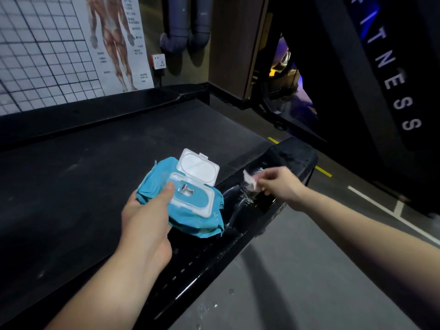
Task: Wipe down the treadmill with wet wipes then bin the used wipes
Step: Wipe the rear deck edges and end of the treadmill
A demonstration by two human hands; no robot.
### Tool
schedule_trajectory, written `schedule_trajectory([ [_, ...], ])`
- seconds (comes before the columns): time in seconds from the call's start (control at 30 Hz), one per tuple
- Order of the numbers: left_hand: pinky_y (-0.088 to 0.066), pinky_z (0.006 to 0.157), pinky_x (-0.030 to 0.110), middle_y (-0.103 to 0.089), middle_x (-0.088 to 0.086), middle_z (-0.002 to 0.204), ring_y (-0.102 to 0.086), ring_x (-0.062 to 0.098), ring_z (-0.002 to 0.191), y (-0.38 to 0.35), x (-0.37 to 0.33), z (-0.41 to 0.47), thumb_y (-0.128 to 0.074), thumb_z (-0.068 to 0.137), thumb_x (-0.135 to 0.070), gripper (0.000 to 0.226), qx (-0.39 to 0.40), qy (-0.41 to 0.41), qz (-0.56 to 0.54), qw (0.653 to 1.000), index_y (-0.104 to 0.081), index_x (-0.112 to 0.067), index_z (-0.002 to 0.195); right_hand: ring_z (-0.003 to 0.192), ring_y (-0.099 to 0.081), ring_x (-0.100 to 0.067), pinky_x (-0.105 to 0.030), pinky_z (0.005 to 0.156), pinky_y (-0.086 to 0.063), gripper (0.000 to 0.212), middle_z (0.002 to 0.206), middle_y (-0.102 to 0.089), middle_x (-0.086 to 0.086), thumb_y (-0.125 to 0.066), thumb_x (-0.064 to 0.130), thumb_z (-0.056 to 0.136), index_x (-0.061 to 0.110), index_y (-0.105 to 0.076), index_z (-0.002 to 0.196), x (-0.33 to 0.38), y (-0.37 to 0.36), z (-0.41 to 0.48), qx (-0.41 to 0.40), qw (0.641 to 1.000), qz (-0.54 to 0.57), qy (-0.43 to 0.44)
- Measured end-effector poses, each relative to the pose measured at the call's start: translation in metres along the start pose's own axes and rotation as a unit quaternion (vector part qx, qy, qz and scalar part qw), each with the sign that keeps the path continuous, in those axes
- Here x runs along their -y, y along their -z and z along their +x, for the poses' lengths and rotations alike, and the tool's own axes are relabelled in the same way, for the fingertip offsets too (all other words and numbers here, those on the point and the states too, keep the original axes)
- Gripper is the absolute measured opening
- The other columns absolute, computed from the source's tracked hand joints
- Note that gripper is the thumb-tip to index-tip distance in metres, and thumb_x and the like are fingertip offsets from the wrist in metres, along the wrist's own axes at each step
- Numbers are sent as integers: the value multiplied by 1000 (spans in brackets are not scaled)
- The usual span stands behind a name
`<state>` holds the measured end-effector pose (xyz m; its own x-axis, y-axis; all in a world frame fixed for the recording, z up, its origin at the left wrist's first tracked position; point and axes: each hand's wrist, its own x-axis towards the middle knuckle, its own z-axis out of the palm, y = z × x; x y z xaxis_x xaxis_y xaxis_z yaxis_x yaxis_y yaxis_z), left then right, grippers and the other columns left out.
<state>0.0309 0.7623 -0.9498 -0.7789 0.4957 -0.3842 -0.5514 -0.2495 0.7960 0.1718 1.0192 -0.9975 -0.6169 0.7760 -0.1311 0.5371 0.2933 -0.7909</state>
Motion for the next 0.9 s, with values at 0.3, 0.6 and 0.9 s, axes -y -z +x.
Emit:
schedule_trajectory([
  [0.3, -63, 73, 35, -82, 0, 101, -80, 18, 85, 0, 2, 1, -74, 97, -10, 28, -9, -5, 11, 1000, -72, -23, 122, 100, -55, -36, -39, 82, -48, 28, 103, -63, -11, -62, 10, 89, 18, -72, 114, -41, 14, 36, -97, 930, -341, 95],
  [0.6, -63, 72, 34, -82, -3, 95, -80, 15, 82, 0, 1, 2, -73, 98, -8, 26, -6, -9, 4, 1000, -72, -23, 118, 103, -59, -31, -36, 85, -47, 29, 110, -58, -10, -57, 2, 89, 5, -73, 114, -36, 18, 25, 17, 904, -393, 167],
  [0.9, -63, 77, 36, -81, 0, 105, -80, 18, 89, 0, 1, 2, -74, 97, -8, 29, -6, -13, -2, 1000, -72, -22, 122, 80, -65, -8, -12, 78, -50, 24, 97, -71, 7, -70, 11, 85, 23, -79, 104, -20, 1, -1, 105, 938, -252, 213],
])
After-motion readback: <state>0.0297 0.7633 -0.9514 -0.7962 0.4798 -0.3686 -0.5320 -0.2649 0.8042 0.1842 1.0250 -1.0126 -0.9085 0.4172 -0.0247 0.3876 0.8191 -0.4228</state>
